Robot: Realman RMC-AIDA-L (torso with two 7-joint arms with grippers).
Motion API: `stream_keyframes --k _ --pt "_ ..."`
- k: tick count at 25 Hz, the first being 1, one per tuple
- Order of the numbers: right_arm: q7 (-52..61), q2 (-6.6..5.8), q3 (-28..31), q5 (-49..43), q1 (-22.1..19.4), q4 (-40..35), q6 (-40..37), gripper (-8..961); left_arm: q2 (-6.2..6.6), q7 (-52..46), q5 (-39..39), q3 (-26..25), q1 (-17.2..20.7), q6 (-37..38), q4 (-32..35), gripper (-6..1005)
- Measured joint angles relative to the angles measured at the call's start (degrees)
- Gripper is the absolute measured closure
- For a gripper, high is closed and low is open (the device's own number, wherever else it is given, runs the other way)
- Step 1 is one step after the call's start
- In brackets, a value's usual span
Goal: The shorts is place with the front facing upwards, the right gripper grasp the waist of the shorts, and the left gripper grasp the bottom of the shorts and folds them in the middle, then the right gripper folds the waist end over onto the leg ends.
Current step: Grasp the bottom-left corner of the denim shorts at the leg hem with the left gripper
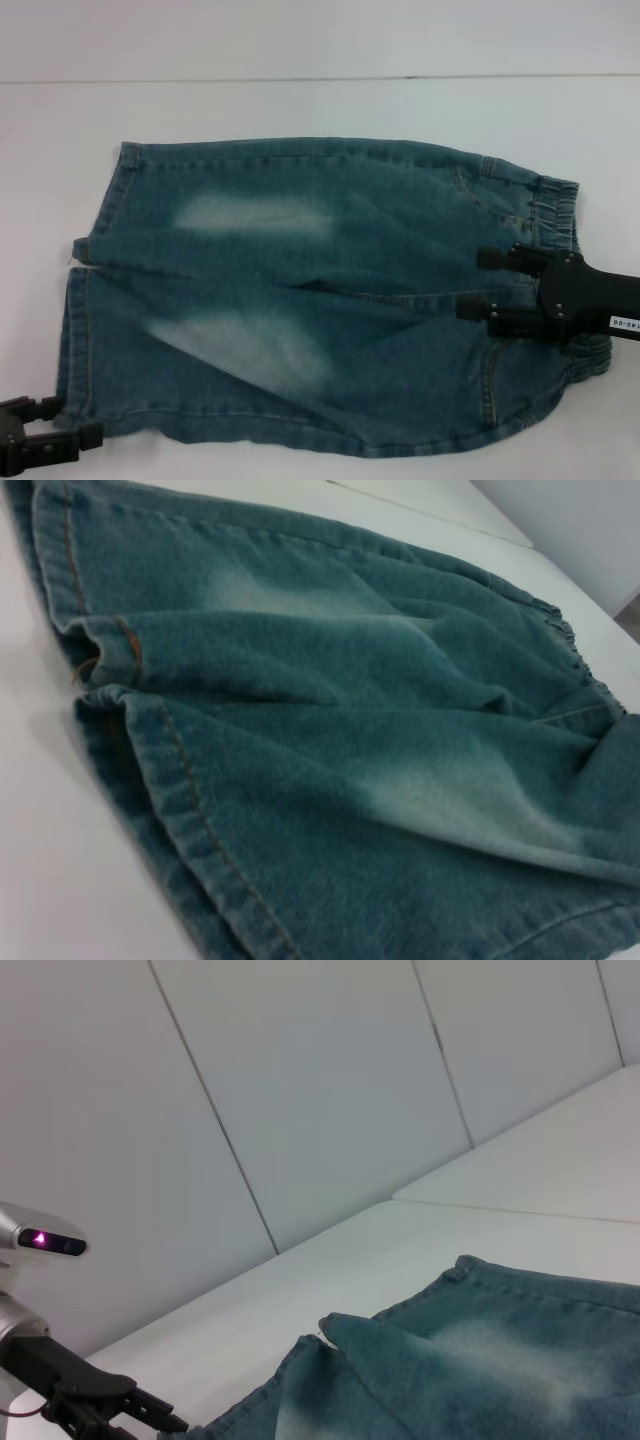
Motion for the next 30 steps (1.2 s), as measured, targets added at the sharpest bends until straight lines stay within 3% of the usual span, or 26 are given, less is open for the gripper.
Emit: stream_keyframes --k 17,30 --pt "0.02 0.08 0.21 -0.29 0.00 0.00 0.01 22 -0.18 -1.27 2.58 0.09 -1.21 0.64 1.47 79" --pt "0.02 0.08 0.21 -0.29 0.14 0.01 0.01 22 0.93 -10.15 6.05 2.49 -4.38 1.12 1.46 81"
